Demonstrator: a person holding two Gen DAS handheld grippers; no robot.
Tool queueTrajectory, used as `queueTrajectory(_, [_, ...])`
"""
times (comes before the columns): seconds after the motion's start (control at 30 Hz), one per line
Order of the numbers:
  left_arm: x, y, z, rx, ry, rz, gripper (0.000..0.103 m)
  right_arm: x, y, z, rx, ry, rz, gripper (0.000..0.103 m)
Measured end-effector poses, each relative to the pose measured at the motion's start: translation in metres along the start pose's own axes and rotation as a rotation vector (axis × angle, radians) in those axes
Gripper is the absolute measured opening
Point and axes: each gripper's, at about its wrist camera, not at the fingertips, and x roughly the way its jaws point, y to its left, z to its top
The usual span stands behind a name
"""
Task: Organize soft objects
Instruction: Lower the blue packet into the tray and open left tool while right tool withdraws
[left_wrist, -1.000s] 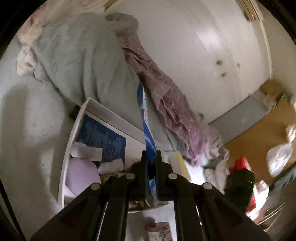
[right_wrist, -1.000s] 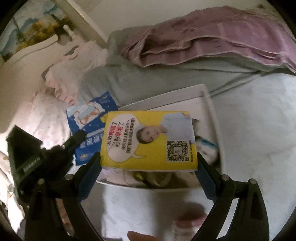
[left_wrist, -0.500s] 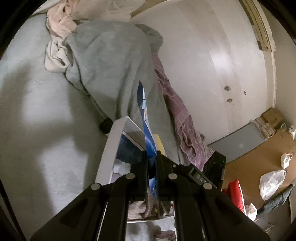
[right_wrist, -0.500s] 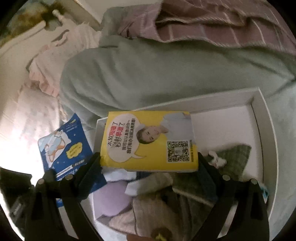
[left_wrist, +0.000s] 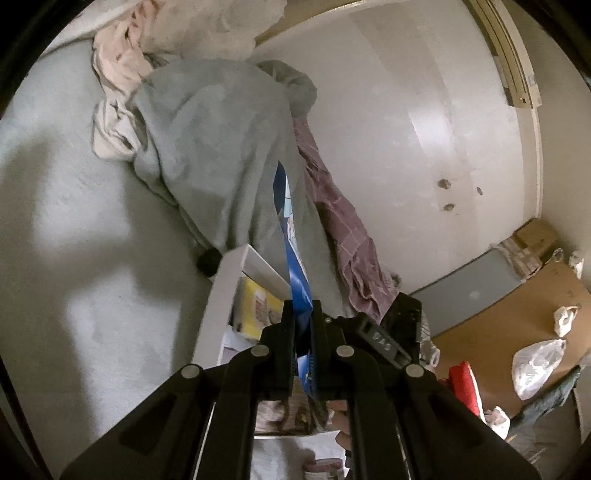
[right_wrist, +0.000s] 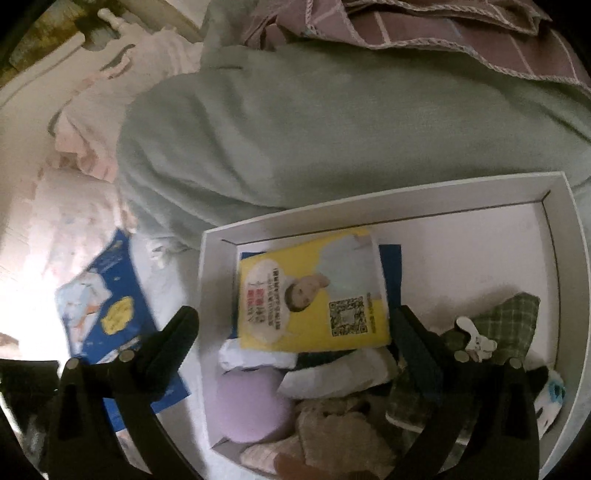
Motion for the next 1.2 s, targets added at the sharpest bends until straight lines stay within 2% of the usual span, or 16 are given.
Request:
queueTrajectory(0.1, [0.012,0.000,-0.003,-0.013,0.033,-0.016,0.005,-0.018,-0.009,-0.003,0.057,-0.057,-0.067,0.101])
queueTrajectory(0.13, [0.015,-0.001,-0.005,-0.013,0.043,-0.022,0.005,-0.025,-0.012,-0.006,0.069,-0.084,-0.075,0.098])
queueTrajectory(0.27, [0.036,-0.008,-0.013,0.004,0.102,-0.054,0.005,-0.059,-0.021,-0.028,0.125,-0.202,-0.138,0.095])
queueTrajectory(0.37, [0.055,-0.016,-0.020,0.028,0.157,-0.050,0.005,-0.075,-0.024,-0.049,0.164,-0.274,-0.127,0.095])
queueTrajectory(0.5, [0.080,-0.012,-0.028,0.001,0.219,-0.063,0.005,-0.086,-0.030,-0.071,0.175,-0.335,-0.152,0.095])
queueTrajectory(0.6, [0.093,-0.011,-0.033,0.001,0.234,-0.016,0.005,-0.096,-0.038,-0.091,0.170,-0.413,-0.149,0.095])
queueTrajectory(0.7, [0.099,-0.009,-0.037,0.027,0.205,0.071,0.005,-0.098,-0.040,-0.099,0.157,-0.436,-0.088,0.095])
queueTrajectory(0.8, [0.101,-0.006,-0.038,0.021,0.197,0.099,0.005,-0.097,-0.037,-0.102,0.127,-0.431,-0.060,0.095])
queueTrajectory(1.0, [0.102,-0.003,-0.038,0.038,0.146,0.254,0.008,-0.094,-0.020,-0.105,0.049,-0.413,-0.137,0.095])
queueTrajectory(1.2, [0.093,-0.010,-0.036,0.065,0.117,0.311,0.012,-0.098,-0.016,-0.108,-0.002,-0.366,-0.180,0.095])
